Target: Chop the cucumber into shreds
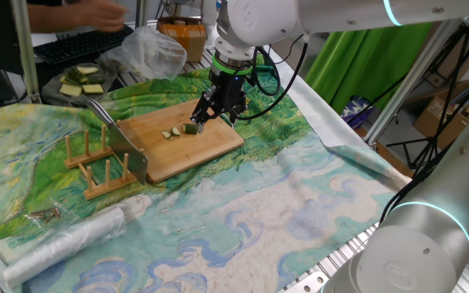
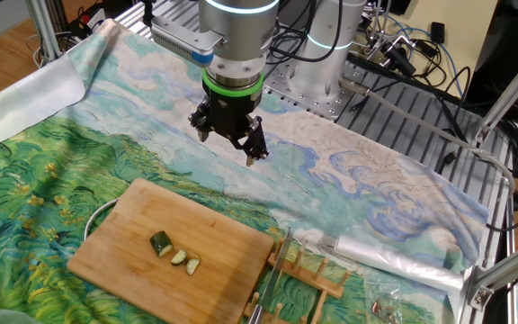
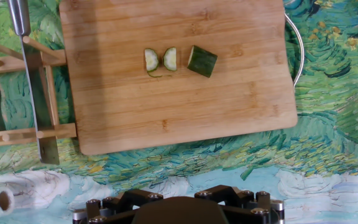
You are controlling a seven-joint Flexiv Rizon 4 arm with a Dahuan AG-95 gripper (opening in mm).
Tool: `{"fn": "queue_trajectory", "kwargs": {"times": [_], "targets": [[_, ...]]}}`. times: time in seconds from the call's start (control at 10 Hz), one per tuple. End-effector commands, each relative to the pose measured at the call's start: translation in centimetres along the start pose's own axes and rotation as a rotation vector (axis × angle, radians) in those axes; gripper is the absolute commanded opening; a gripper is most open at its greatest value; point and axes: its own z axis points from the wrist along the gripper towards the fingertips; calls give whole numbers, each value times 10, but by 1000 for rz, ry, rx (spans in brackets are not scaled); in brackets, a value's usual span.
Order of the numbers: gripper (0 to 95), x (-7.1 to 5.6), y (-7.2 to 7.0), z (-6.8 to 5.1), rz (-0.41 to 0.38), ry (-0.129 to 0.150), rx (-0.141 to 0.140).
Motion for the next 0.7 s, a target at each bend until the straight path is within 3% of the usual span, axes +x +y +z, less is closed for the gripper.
{"fn": "queue_trajectory", "kwargs": {"times": [0.1,0.7], "targets": [[0,0,0,0,47,-241,-208],[0,-1,1,4,42,-241,-208]]}}
